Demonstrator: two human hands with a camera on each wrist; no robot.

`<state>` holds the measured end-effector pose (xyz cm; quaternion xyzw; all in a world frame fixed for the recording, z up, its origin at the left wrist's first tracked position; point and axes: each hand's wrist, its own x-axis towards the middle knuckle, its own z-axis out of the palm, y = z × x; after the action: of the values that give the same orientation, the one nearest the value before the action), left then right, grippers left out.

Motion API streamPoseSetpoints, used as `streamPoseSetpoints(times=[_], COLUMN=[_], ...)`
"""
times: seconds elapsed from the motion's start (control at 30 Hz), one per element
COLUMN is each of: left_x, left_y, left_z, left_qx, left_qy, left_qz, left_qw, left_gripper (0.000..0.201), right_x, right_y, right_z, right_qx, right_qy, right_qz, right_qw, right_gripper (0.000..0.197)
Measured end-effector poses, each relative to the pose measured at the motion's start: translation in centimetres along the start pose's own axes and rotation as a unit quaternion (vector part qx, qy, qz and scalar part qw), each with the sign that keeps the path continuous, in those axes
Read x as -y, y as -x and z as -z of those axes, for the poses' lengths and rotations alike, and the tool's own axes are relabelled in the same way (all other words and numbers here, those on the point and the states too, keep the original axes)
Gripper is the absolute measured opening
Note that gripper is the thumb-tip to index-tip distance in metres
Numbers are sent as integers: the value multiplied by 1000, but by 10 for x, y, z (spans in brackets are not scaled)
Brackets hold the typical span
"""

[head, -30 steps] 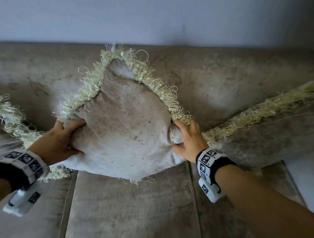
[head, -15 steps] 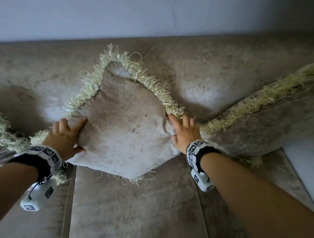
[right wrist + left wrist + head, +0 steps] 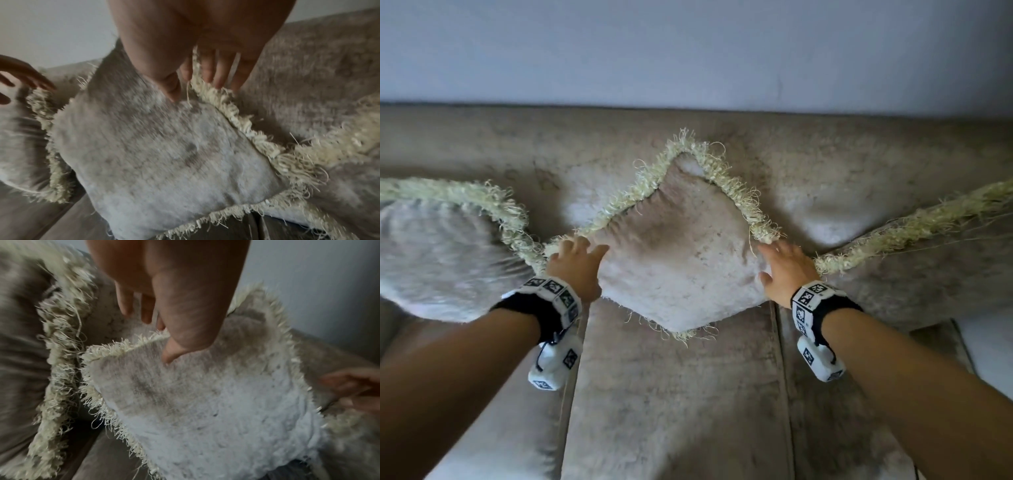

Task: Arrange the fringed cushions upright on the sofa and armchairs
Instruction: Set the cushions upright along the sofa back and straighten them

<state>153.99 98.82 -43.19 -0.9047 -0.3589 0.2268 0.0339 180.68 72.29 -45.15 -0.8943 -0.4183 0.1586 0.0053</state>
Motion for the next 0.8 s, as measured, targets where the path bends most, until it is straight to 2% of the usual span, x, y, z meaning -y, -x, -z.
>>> streamPoseSetpoints(times=[0.1, 0.23, 0.37, 0.53, 0.7, 0.8], left_x=[15, 48, 82, 131, 200, 264], left_y=[36, 75, 107, 138, 167, 187], left_z=[29, 61, 80, 90, 78, 69], left_qx=[17, -21, -43, -75, -101, -99], left_qy=[62, 139, 178, 212, 216, 220], left_qz=[2, 23, 38, 44, 27, 28], left_qw=[998, 990, 982, 973, 971, 970], left_gripper=[64, 56, 51, 49, 46, 48], right_x=[17, 43, 78, 140, 214, 271], right_y=[18, 34, 51, 72, 92, 102], right_z=[35, 77, 111, 135, 141, 135], right_qx=[20, 32, 26, 24, -4, -24], right_qy=[-24, -30, -60, -67, -73, -95], right_qz=[26, 69, 75, 84, 80, 75], right_qw=[999, 997, 995, 994, 994, 992], right_gripper=[45, 32, 44, 45, 45, 44])
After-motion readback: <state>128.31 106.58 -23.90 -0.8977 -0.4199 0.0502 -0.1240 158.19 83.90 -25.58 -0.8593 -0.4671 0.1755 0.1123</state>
